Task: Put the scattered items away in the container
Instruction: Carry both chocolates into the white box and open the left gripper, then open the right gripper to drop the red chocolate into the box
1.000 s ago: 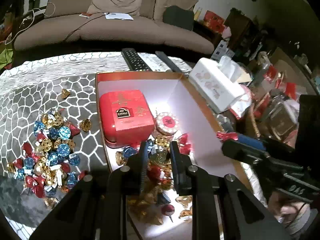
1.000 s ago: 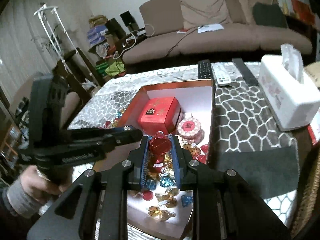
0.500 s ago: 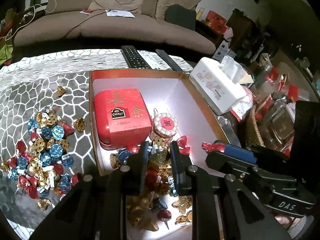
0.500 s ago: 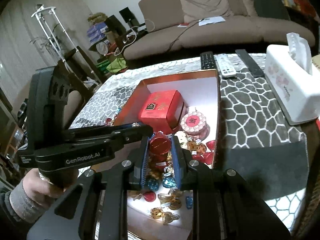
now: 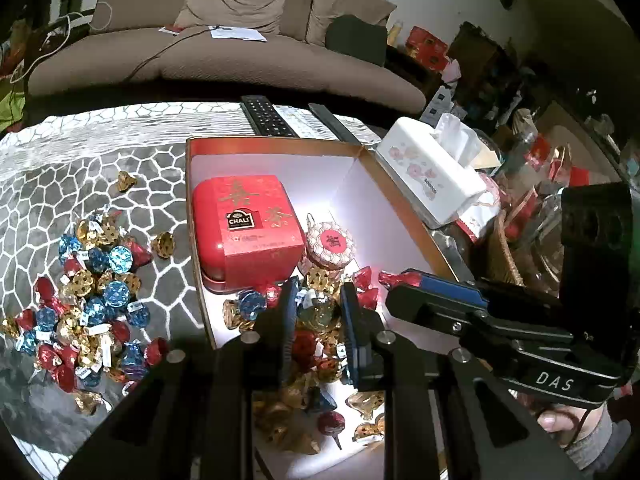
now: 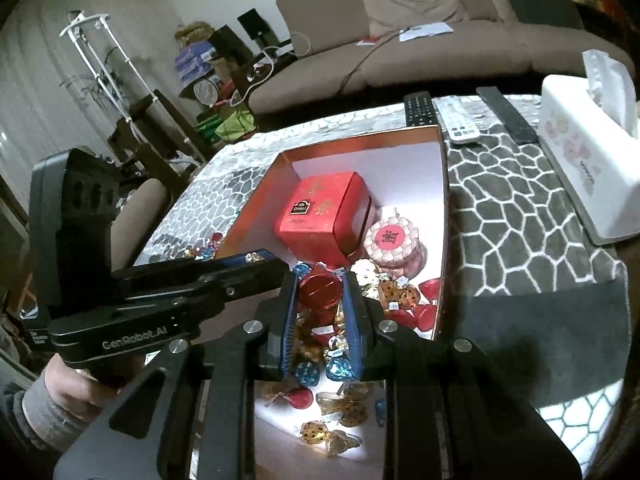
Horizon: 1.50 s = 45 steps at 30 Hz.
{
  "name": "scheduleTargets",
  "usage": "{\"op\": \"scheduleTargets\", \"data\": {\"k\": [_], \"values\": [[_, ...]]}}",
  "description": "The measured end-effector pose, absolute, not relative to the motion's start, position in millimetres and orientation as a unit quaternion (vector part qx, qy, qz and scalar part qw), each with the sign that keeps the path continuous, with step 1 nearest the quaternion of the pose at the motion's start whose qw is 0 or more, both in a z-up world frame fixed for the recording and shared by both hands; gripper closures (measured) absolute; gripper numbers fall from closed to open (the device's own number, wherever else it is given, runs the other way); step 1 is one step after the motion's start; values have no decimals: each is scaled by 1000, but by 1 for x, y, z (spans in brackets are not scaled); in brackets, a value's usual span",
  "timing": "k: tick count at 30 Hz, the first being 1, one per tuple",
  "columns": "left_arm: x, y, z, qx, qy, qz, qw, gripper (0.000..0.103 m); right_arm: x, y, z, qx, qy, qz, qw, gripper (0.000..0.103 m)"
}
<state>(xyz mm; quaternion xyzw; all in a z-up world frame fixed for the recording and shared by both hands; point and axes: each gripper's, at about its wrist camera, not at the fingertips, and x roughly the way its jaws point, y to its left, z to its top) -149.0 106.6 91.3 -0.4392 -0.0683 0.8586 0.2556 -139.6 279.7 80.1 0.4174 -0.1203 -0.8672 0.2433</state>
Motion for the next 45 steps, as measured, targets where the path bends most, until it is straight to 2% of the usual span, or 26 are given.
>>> {"op": "scheduleTargets", "data": {"k": [11,15,18,19,34,45], "values": [[-150,109,91,-440,-71,860,247,80,-138,277,79,416,-121,-868,242,82],[-152,104,92,-437,-94,859,250,70,-138,277,80,416,-120,-868,243,82],[-150,103,96,-429,-99,862,250,52,-138,277,80,416,-119,-868,243,82],[-149,102,97,-425,-101,864,250,50,-139,277,80,416,-120,-868,243,82],[-142,90,101,-411,-117,868,252,50,-138,276,81,413,-115,-871,239,82],[-137,96,101,-411,-85,873,250,50,-135,276,88,401,-121,-874,247,82]]}}
